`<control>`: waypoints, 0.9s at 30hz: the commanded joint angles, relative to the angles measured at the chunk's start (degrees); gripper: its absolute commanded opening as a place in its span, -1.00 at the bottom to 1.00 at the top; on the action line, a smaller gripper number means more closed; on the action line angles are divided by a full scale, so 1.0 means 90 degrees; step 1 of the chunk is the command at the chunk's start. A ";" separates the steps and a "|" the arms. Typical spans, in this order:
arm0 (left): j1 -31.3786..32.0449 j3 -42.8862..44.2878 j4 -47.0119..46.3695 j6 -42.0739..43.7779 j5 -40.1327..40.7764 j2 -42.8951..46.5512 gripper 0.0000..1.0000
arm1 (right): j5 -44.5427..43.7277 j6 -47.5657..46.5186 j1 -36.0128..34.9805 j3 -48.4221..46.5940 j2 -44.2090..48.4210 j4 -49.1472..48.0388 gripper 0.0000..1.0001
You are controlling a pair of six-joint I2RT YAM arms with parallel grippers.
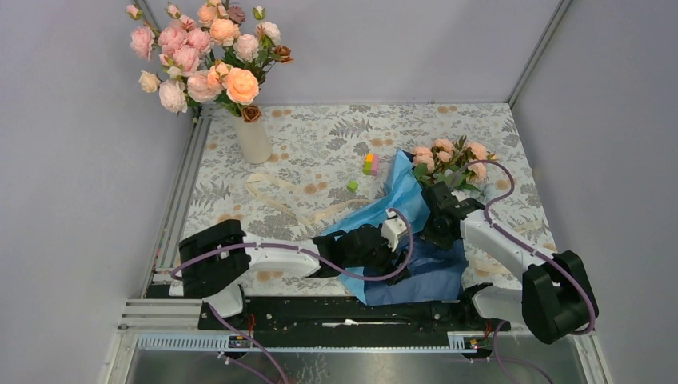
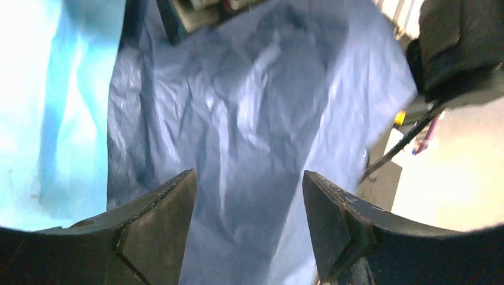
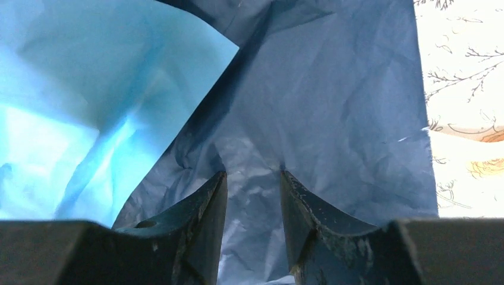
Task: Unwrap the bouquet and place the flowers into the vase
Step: Unfold the wrapping paper at the center of the board.
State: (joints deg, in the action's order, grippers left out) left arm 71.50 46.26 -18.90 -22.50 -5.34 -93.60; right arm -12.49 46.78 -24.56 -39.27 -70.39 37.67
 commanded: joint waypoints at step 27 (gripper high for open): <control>-0.0132 0.0606 0.0462 0.0048 0.1210 0.0425 0.40 | 0.0290 0.0023 0.0258 0.0406 0.1297 -0.0576 0.13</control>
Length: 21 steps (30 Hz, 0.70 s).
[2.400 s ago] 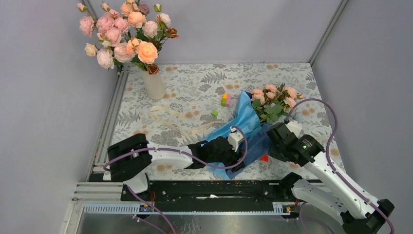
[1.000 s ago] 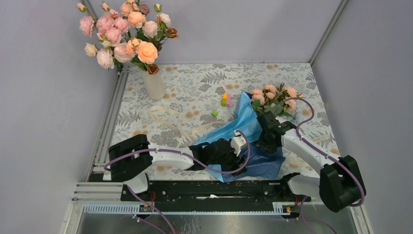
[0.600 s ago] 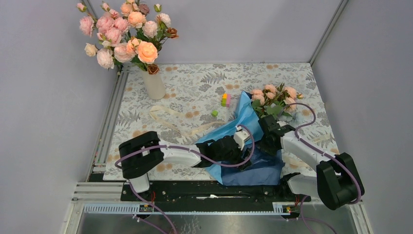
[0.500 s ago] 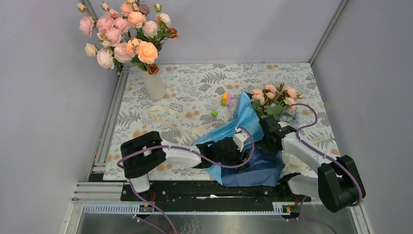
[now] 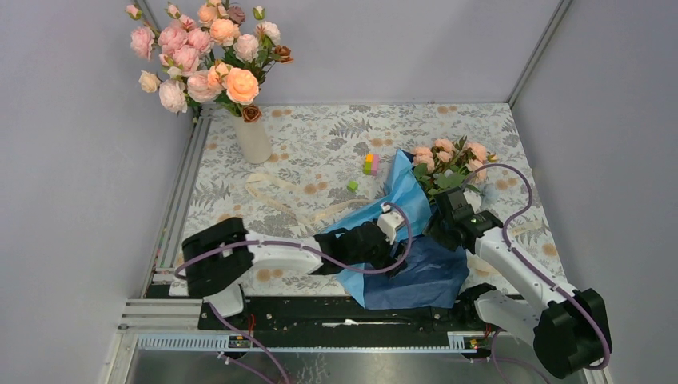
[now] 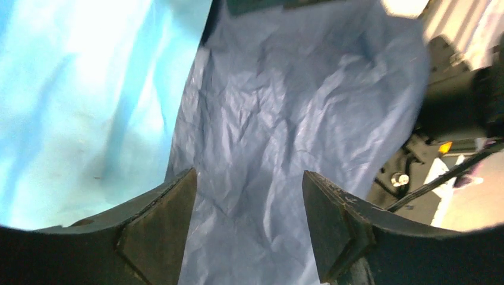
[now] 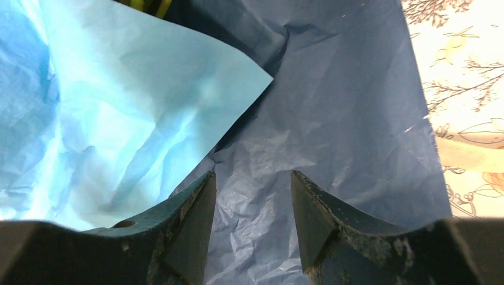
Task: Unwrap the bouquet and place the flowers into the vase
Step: Unfold the wrapping paper at the center of the board.
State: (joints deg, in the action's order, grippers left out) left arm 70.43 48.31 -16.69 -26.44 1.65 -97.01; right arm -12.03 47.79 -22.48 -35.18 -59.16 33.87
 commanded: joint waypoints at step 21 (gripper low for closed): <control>-0.0027 0.0693 0.1336 0.2029 0.2768 -0.0381 0.62 | 0.0084 0.0131 0.0073 0.0391 -0.0487 -0.0530 0.14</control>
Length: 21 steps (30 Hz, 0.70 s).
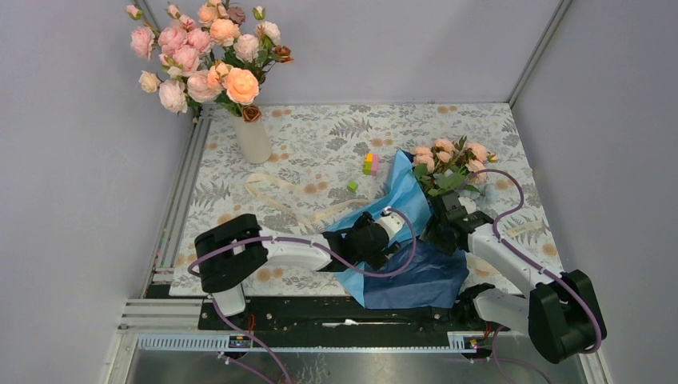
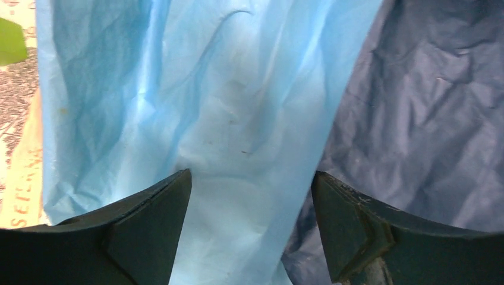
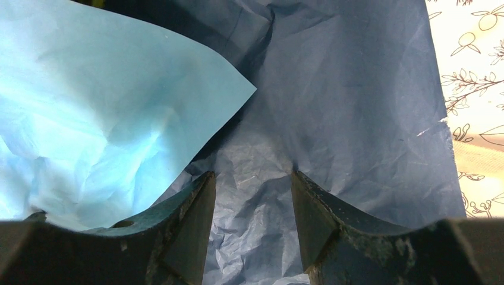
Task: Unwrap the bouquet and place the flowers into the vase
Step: Unfold the wrapping paper at the center of the board.
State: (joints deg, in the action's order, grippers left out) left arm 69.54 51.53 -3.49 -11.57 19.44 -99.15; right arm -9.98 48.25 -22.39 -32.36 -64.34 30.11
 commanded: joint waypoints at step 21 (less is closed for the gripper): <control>0.0457 0.0427 -0.0047 0.0411 0.2108 0.0452 -0.81 | 0.0017 -0.0026 0.0149 0.0007 -0.0062 -0.0231 0.14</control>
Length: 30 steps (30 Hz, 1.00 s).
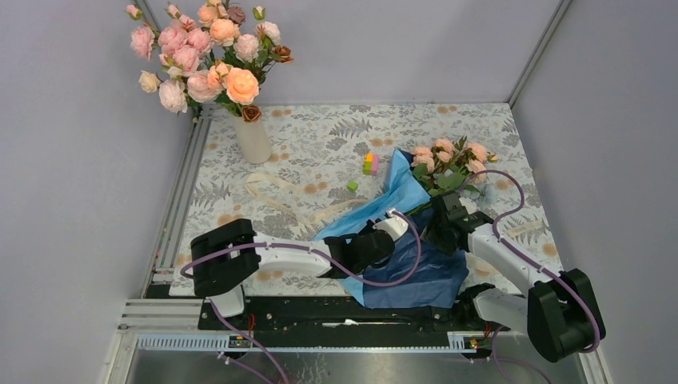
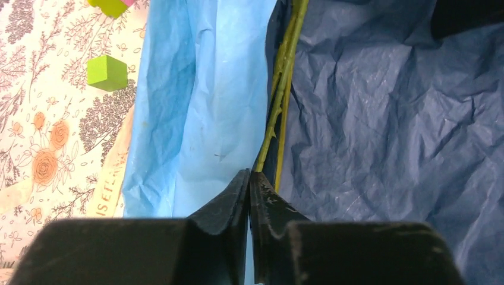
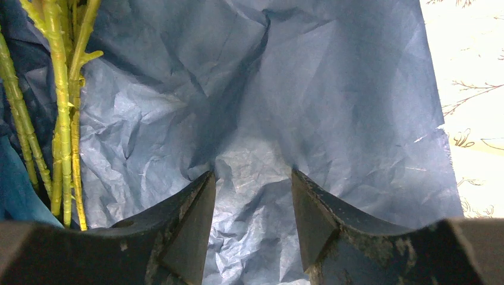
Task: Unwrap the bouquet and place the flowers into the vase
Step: Unfold the wrapping paper at the center of the board.
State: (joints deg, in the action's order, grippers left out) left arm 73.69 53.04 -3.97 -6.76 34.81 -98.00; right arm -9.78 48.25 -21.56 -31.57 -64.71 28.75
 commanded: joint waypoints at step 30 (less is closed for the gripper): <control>-0.3386 0.0259 0.0637 -0.1098 -0.1045 0.1086 -1.00 | -0.0378 -0.0098 0.0111 -0.0018 -0.0320 -0.0076 0.15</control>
State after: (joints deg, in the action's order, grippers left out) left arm 45.17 55.70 4.45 -13.76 30.20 -87.66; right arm -11.07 47.79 -20.93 -31.57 -66.35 28.73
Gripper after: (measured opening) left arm 0.010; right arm 0.572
